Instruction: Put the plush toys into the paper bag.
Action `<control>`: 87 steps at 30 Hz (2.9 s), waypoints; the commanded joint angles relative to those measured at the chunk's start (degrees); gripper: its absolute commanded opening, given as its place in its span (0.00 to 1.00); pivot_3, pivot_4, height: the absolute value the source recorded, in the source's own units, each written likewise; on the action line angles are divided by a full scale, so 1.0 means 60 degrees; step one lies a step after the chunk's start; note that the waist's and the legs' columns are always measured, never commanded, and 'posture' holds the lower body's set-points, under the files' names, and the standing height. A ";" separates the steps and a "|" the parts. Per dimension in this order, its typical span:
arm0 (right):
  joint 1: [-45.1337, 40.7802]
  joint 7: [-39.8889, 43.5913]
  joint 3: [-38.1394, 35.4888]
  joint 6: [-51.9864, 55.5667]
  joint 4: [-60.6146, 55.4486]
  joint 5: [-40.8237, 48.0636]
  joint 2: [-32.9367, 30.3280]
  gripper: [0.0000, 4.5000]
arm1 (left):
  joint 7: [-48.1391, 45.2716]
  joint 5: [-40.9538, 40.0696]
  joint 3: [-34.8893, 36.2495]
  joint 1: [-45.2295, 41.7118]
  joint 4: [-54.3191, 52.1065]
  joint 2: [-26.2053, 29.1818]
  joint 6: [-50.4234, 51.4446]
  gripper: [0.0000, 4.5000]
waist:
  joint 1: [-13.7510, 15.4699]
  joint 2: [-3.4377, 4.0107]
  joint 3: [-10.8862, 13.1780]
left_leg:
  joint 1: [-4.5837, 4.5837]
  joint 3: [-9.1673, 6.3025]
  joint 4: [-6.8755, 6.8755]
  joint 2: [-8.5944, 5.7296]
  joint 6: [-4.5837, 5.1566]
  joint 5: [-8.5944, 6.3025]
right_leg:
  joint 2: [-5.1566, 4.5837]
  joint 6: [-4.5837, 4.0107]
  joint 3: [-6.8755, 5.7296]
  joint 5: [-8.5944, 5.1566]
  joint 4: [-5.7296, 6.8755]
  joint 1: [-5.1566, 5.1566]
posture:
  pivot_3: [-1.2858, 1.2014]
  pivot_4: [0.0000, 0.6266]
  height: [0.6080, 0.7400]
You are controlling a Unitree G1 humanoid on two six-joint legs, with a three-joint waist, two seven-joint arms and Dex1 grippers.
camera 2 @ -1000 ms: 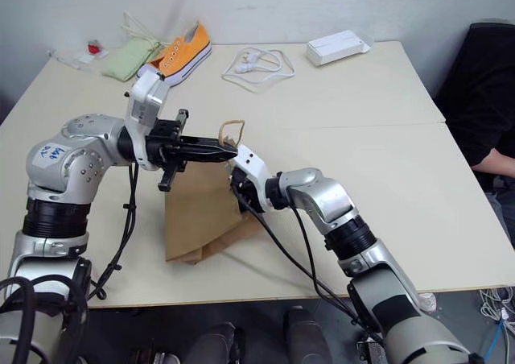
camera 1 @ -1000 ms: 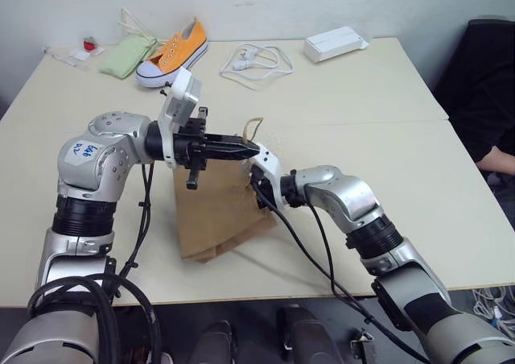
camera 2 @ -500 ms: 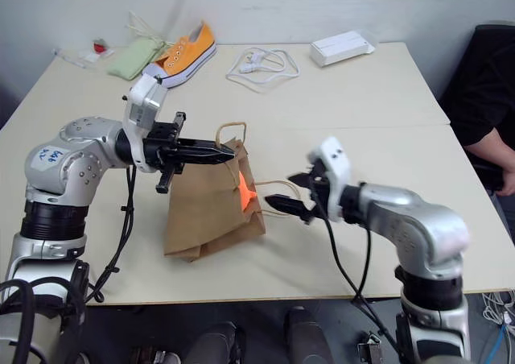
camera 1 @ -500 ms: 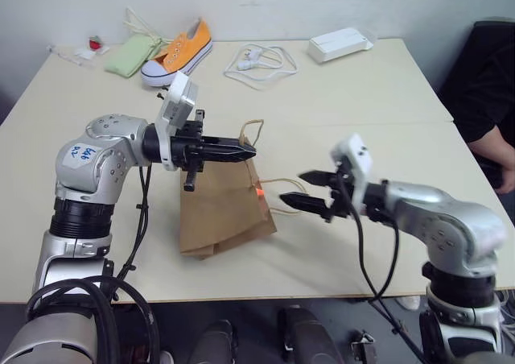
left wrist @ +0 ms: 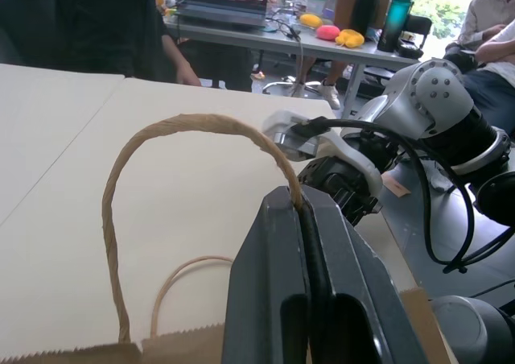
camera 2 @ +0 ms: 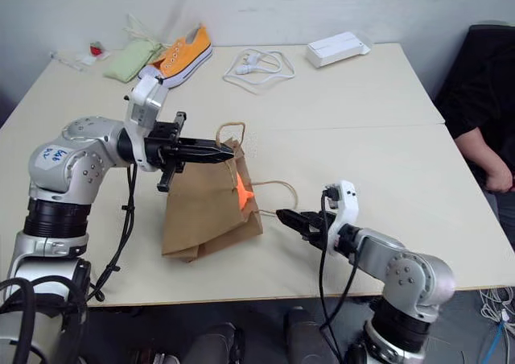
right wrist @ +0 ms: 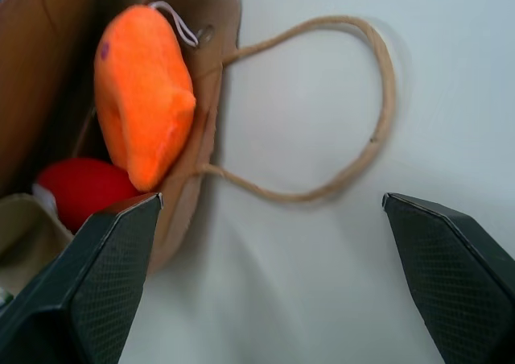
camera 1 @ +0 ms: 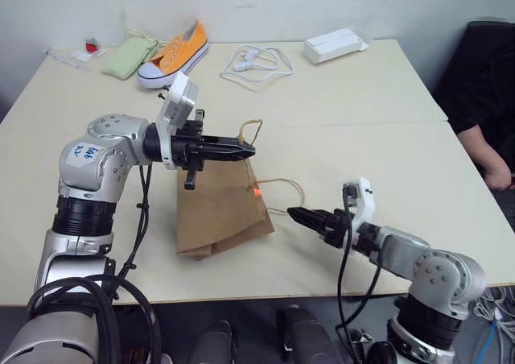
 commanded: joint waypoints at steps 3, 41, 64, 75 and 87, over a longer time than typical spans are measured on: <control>-0.0599 -0.0525 -0.0388 -0.0440 0.1566 -0.0085 0.0344 0.99 | 0.0032 -0.0057 0.0284 -0.0233 -0.0212 0.0231 -0.0061 0.00 | -0.0067 0.0000 -0.0001 | 0.0005 -0.0002 0.0001 0.0000 -0.0007 0.0004 | 0.0000 -0.0004 0.0001 0.0002 0.0009 0.0001 | 0.52 0.24 1.00; -0.1819 -0.0627 0.1172 -0.3729 -0.2310 0.2590 -0.5148 0.01 | 0.1359 0.1222 0.0003 -0.0917 0.1869 -0.1614 -0.2447 0.00 | 0.0153 0.0007 0.0004 | -0.0036 -0.0009 -0.0011 0.0001 0.0004 0.0000 | -0.0006 -0.0004 -0.0010 0.0003 -0.0032 0.0000 | 0.52 0.24 1.00; 0.0421 0.0060 -0.0852 -0.4978 -0.2344 0.4360 -0.6708 0.66 | 0.1375 -0.0439 0.0773 0.1395 -0.1684 -0.0388 0.0203 0.96 | 0.0382 0.0006 0.0005 | -0.0046 -0.0011 -0.0008 0.0003 0.0017 -0.0004 | -0.0007 -0.0004 -0.0011 0.0003 -0.0038 0.0002 | 0.52 0.24 1.00; 0.2312 0.1827 0.2087 -0.7600 -0.1046 0.0266 -0.8154 0.23 | 0.3059 0.1168 -0.0658 0.2034 -0.1544 -0.2279 -0.1689 1.00 | 0.0609 0.0001 0.0007 | 0.0012 0.0002 0.0008 0.0002 0.0048 -0.0016 | -0.0001 0.0015 -0.0003 0.0021 -0.0110 0.0088 | 0.52 0.24 1.00; 0.0177 0.1863 0.4902 -0.9340 0.1404 -0.2299 -0.6057 0.01 | 0.3562 0.2194 -0.1107 0.1030 0.0153 -0.3536 -0.3033 1.00 | 0.0626 -0.0003 0.0009 | -0.0023 0.0000 0.0011 0.0002 0.0043 -0.0014 | 0.0001 0.0012 -0.0013 0.0022 -0.0124 0.0050 | 0.52 0.24 1.00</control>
